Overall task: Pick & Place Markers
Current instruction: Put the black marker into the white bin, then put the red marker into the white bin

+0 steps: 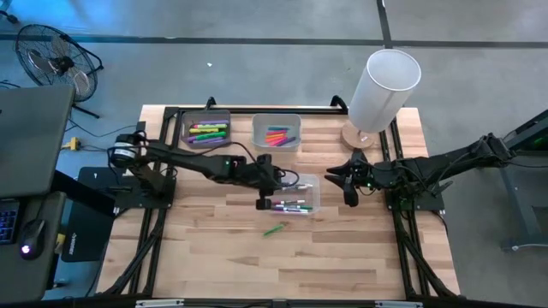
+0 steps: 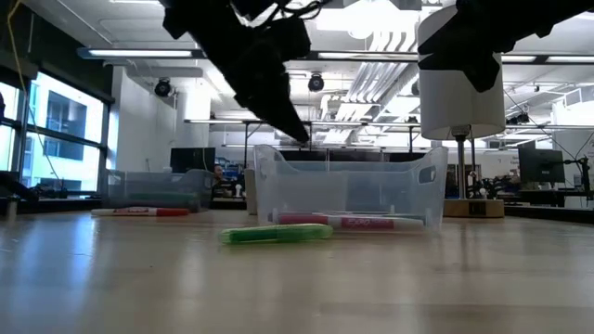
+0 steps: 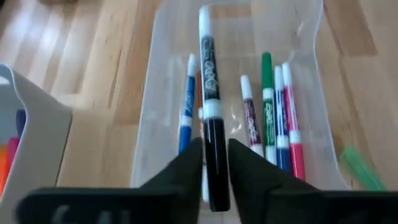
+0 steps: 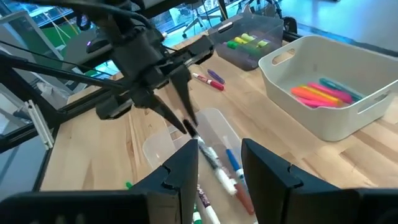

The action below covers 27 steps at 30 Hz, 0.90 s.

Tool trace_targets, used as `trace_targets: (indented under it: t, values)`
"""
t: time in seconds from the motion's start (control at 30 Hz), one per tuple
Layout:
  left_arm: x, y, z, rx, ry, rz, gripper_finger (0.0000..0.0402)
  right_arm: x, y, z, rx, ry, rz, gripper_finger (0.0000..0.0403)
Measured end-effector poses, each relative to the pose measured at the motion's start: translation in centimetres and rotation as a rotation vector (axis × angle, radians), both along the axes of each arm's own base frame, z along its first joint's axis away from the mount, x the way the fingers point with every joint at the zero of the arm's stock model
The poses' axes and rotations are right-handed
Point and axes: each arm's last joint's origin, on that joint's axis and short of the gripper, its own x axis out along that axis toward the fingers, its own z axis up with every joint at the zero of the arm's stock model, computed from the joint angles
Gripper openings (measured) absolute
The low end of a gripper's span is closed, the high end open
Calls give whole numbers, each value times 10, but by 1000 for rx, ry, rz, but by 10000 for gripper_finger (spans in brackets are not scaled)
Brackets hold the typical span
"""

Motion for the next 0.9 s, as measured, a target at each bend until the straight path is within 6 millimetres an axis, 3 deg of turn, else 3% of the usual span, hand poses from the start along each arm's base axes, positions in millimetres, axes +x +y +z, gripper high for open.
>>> trace_targets:
  t: [0.17,0.27,0.37,0.63,0.9]
  values:
    - [2,1,7,20,-13,13,138,0,1,-1,24,5,26,113]
    - [-1,2,8,52,2,59,154,0,1,-1,23,11,28,113]
    - [-11,4,22,33,-22,157,157,0,1,-1,21,15,28,113]
    - [-58,28,47,-92,119,376,159,-1,1,-2,17,20,24,113]
    - [-111,49,44,-98,405,421,160,-1,-1,-2,-5,16,-35,113]
